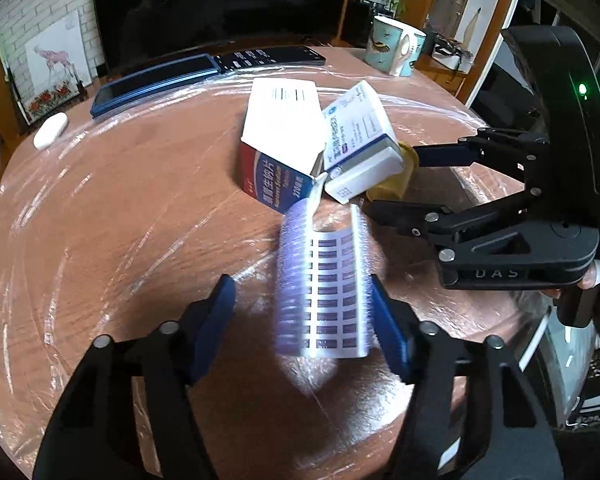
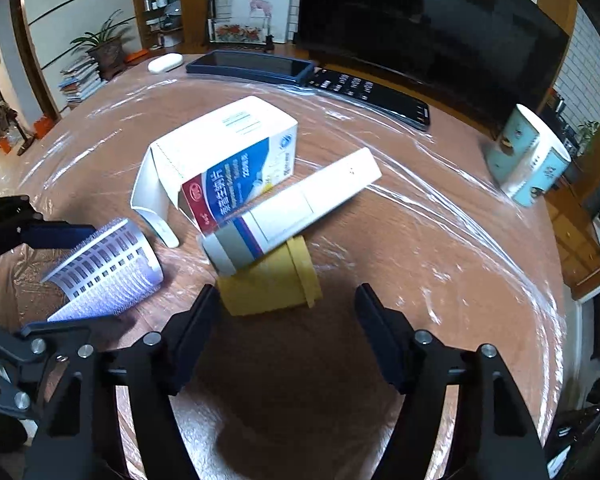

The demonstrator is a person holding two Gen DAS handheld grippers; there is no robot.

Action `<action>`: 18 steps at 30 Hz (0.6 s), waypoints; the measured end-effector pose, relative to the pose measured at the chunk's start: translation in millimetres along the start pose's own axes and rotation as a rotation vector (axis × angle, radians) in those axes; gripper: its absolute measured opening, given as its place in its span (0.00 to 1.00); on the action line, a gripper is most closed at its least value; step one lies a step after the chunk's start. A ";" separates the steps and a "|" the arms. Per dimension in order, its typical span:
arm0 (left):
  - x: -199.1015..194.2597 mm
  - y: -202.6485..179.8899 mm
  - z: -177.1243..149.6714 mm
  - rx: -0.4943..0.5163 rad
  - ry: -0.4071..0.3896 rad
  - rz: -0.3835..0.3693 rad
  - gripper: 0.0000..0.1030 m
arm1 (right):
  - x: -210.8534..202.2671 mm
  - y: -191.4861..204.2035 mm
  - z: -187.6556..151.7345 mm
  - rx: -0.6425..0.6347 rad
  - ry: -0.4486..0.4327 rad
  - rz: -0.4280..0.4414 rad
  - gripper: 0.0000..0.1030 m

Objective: Collect trash
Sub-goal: 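Grasp the second purple roller with the left tool while the right tool grasps the yellow paper cup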

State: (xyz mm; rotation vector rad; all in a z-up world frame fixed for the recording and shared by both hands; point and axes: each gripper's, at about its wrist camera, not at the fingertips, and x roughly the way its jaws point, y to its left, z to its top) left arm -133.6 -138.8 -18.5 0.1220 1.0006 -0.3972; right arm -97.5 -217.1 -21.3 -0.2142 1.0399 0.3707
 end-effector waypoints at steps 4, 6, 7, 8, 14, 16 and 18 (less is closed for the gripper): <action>-0.3 3.0 2.3 -0.019 -0.006 0.015 0.43 | -2.3 -0.6 -1.4 0.001 -0.016 0.041 0.45; -3.7 5.5 1.7 -0.031 -0.016 0.015 0.43 | -5.5 -2.6 -4.1 0.025 -0.020 0.068 0.45; -5.4 5.9 1.6 -0.035 -0.020 0.018 0.43 | -8.2 -3.9 -6.6 0.038 -0.024 0.082 0.45; -7.7 6.3 0.5 -0.039 -0.023 0.020 0.43 | -11.4 -4.7 -9.5 0.050 -0.029 0.094 0.45; -19.0 9.9 -6.7 -0.074 -0.036 0.035 0.43 | -37.2 -5.7 -30.5 0.103 -0.047 0.114 0.45; -22.6 10.8 -7.6 -0.087 -0.042 0.035 0.43 | -45.2 -6.4 -35.8 0.120 -0.054 0.126 0.45; -26.8 10.7 -9.0 -0.099 -0.050 0.032 0.43 | -51.5 -6.0 -39.4 0.136 -0.060 0.135 0.45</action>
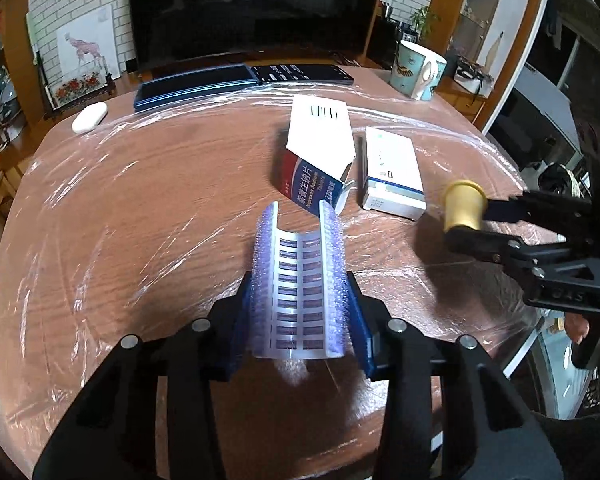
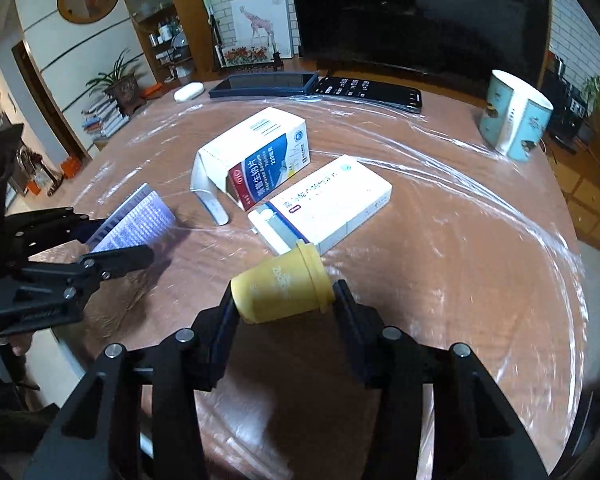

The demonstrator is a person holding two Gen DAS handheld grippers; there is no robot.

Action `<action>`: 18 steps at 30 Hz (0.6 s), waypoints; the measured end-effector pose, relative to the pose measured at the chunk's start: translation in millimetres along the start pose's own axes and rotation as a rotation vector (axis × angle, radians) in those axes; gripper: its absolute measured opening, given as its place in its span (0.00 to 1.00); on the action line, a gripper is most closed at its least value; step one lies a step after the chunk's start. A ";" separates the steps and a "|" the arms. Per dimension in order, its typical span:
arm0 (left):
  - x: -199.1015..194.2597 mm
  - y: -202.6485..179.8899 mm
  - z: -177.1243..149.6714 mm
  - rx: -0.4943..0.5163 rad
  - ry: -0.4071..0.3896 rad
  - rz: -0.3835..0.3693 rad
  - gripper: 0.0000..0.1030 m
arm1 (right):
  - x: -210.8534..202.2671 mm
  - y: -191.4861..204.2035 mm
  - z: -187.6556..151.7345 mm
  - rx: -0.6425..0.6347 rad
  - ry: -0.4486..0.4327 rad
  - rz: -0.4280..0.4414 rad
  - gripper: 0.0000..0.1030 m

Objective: Collect trash
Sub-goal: 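Grasp the second purple roller with the left tool while the right tool grasps the yellow paper cup, then carry the purple roller and yellow cup in both tools over the wastebasket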

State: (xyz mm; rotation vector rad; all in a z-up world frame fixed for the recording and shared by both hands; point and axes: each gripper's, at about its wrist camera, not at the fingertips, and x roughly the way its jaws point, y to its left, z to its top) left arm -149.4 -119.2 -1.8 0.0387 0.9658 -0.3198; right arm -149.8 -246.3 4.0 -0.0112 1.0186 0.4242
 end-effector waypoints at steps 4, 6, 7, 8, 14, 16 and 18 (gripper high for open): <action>-7.1 -2.8 -1.9 -0.005 -0.015 -0.006 0.43 | -8.8 6.0 -5.3 0.020 -0.016 0.021 0.45; -10.8 -5.0 -3.7 -0.003 -0.020 -0.009 0.43 | -11.7 12.0 -8.0 0.021 -0.022 0.028 0.45; -12.1 -5.6 -4.3 -0.003 -0.022 -0.011 0.43 | -11.9 13.8 -8.0 0.019 -0.023 0.030 0.45; -14.0 -6.4 -5.3 -0.003 -0.025 -0.012 0.43 | -12.8 16.3 -8.8 0.017 -0.024 0.033 0.45; -27.3 -7.0 -13.0 -0.003 -0.038 -0.025 0.43 | -20.0 27.7 -13.0 0.038 -0.034 0.049 0.45; -30.9 -6.8 -16.0 -0.004 -0.041 -0.025 0.43 | -21.0 30.6 -15.2 0.058 -0.035 0.053 0.45; -34.5 -6.3 -19.1 -0.007 -0.045 -0.029 0.43 | -21.3 33.3 -18.1 0.072 -0.034 0.052 0.45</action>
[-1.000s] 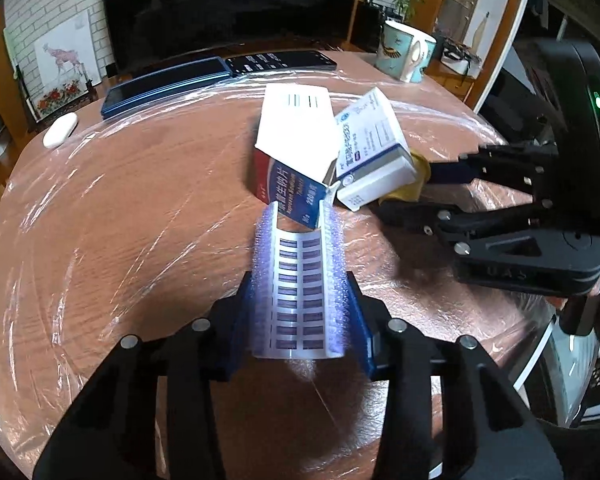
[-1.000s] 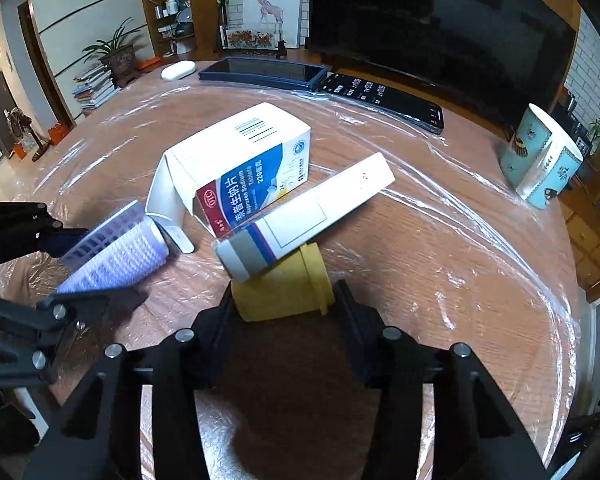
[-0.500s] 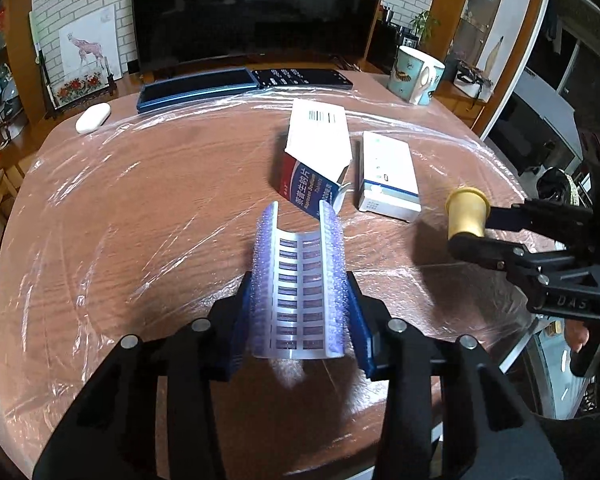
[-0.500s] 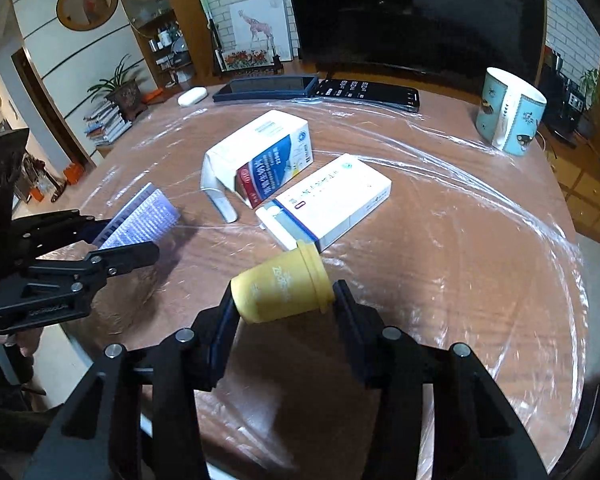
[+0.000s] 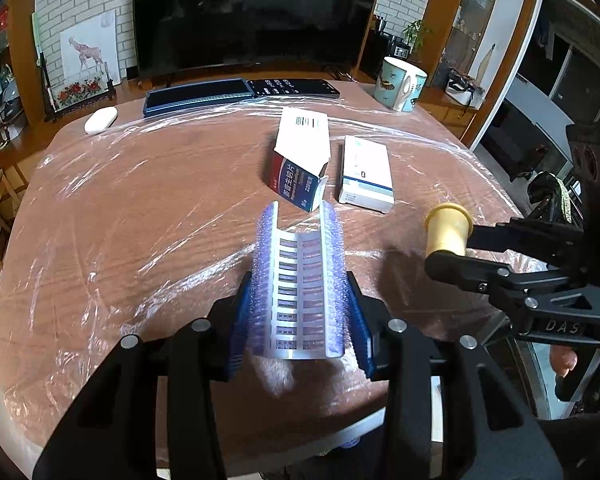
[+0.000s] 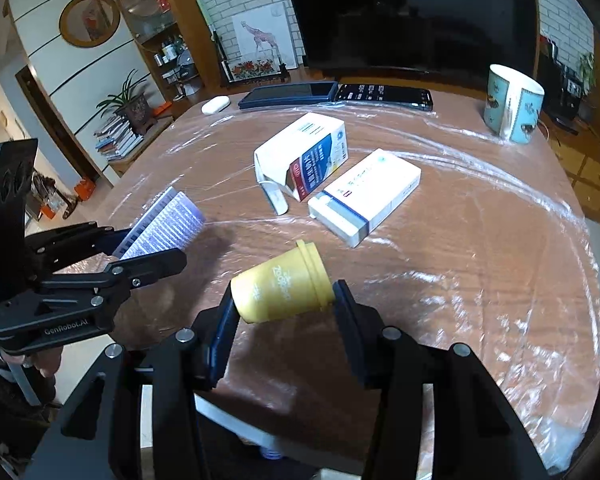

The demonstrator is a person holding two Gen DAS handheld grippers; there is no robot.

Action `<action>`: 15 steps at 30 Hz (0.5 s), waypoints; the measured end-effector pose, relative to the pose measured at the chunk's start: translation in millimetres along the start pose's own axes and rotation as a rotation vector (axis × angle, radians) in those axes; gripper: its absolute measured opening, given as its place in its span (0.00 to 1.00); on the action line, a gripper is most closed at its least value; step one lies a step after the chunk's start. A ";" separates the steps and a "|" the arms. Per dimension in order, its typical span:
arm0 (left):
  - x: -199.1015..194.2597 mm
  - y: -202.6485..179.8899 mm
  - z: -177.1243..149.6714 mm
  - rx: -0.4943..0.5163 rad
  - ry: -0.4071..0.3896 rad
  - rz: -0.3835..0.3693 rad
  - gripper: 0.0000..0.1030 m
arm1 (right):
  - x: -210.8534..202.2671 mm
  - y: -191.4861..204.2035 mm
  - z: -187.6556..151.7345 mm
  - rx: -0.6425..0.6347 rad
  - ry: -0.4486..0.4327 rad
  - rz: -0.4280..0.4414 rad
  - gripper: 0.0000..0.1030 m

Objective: Collect trash
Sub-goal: 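Carry the purple roller and yellow cup in both tools over the wastebasket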

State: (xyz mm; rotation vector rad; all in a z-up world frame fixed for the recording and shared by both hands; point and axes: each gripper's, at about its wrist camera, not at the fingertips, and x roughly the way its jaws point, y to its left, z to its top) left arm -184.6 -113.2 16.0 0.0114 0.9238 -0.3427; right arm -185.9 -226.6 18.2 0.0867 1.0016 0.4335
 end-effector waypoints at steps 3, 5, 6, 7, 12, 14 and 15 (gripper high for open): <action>-4.5 -0.1 -4.7 0.012 -0.001 -0.002 0.43 | -0.4 7.0 -4.2 0.009 0.000 -0.007 0.45; -6.9 0.1 -7.6 0.022 0.001 -0.006 0.43 | -1.0 12.9 -7.7 0.015 -0.001 -0.011 0.45; -8.2 0.5 -9.4 0.027 0.002 -0.007 0.43 | -1.0 15.2 -9.1 0.018 -0.001 -0.014 0.45; -9.6 1.4 -10.9 0.031 0.003 -0.007 0.43 | -1.0 18.0 -11.0 0.021 -0.002 -0.016 0.45; -18.5 5.5 -18.9 0.055 -0.001 -0.013 0.43 | -2.6 32.4 -19.7 0.036 -0.007 -0.031 0.45; -22.1 7.3 -22.0 0.063 -0.003 -0.015 0.43 | -3.8 36.7 -22.7 0.043 -0.011 -0.038 0.45; -24.3 8.8 -24.2 0.066 -0.004 -0.020 0.43 | -4.4 38.1 -24.4 0.045 -0.014 -0.040 0.45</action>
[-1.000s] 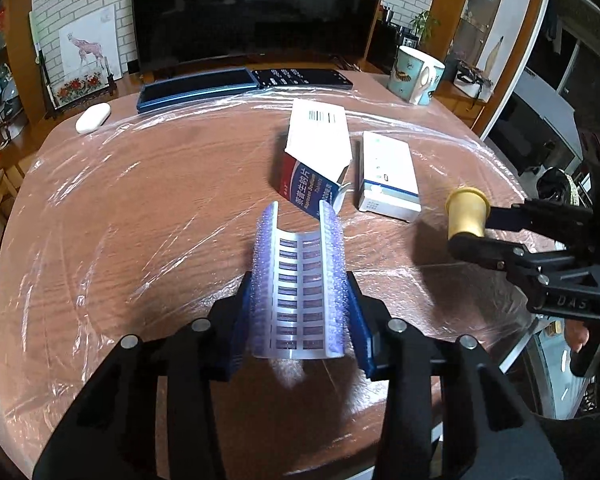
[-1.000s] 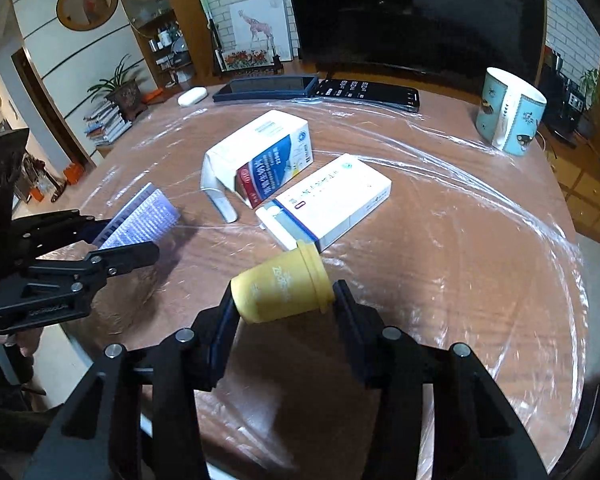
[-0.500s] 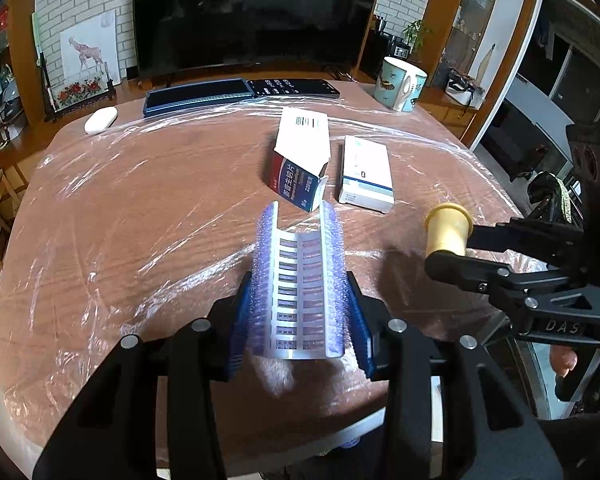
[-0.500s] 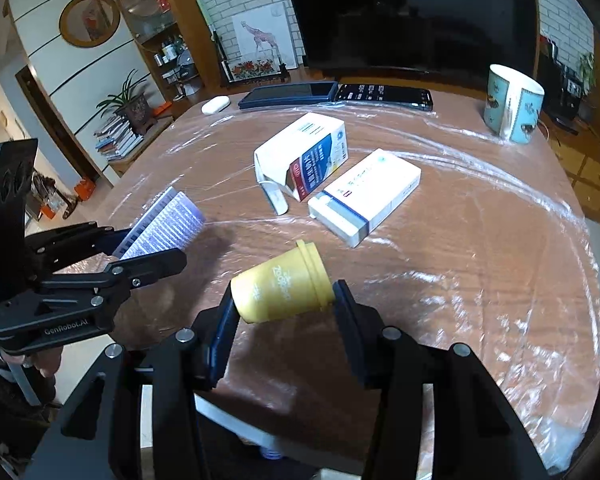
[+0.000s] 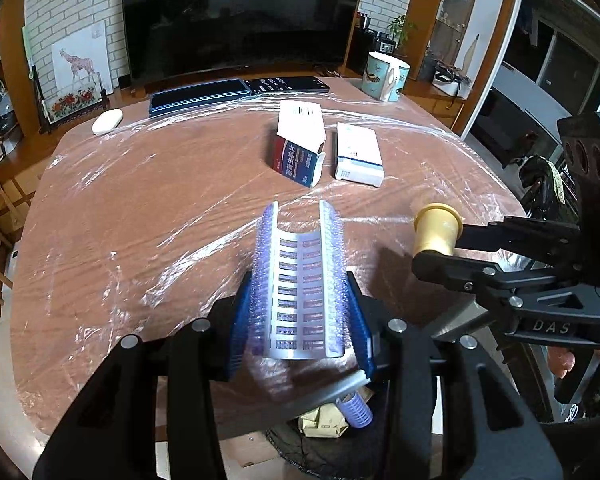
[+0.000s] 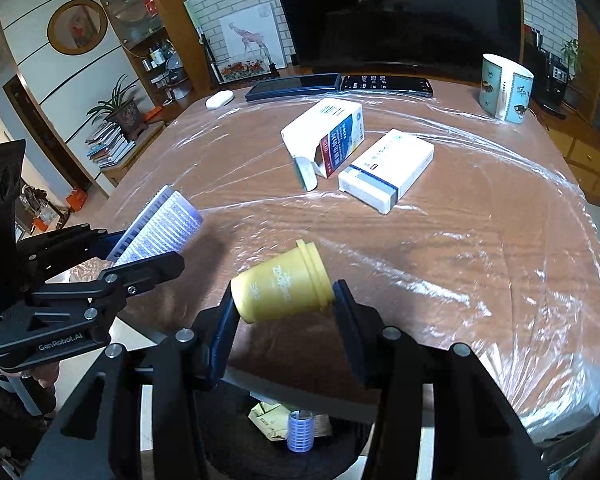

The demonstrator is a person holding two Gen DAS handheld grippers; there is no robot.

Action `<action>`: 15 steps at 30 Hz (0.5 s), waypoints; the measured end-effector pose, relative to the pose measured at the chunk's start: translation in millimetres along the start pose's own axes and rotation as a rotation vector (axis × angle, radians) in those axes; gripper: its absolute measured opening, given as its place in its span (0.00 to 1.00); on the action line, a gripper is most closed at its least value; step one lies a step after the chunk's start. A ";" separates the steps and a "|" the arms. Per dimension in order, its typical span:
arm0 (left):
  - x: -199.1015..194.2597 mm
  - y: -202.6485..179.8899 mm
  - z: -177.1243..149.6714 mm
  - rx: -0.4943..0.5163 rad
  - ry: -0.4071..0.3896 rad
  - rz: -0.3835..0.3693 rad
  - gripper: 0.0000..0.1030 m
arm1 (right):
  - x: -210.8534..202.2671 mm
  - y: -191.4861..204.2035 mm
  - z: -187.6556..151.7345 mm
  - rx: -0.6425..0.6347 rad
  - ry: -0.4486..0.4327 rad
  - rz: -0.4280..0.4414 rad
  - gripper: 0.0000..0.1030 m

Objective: Collect trash
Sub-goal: 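Carry the purple roller and yellow cup in both tools over the wastebasket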

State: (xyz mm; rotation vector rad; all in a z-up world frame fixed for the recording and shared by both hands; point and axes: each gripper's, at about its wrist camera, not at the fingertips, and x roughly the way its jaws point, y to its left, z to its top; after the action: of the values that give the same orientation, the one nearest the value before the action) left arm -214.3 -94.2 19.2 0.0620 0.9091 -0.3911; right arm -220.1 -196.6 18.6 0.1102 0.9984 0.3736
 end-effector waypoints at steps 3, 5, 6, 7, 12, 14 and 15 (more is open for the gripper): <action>-4.6 1.9 -5.9 0.009 -0.001 -0.010 0.43 | -3.1 4.5 -5.9 0.010 -0.006 -0.007 0.45; -7.1 1.6 -9.1 0.013 0.000 -0.016 0.43 | -5.4 6.9 -10.8 0.017 -0.008 -0.013 0.45; -9.0 0.9 -11.2 0.017 0.000 -0.019 0.43 | -6.3 7.7 -12.2 0.019 -0.007 -0.013 0.45; -10.6 0.5 -12.9 0.019 -0.001 -0.021 0.43 | -7.4 8.6 -14.8 0.022 -0.006 -0.013 0.45; -20.8 -5.1 -22.5 0.027 -0.003 -0.024 0.43 | -14.4 12.6 -24.6 0.008 0.003 -0.003 0.45; -23.7 -8.6 -26.7 0.025 0.000 -0.023 0.43 | -18.0 13.6 -29.2 -0.005 0.009 0.005 0.45; -25.2 -11.2 -29.2 0.024 0.003 -0.021 0.43 | -20.1 13.7 -32.4 -0.010 0.012 0.009 0.45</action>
State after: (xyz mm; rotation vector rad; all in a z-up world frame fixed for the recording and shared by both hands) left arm -254.2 -90.6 22.0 0.0747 0.9085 -0.4214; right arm -260.5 -193.5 20.7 0.1040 1.0078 0.3879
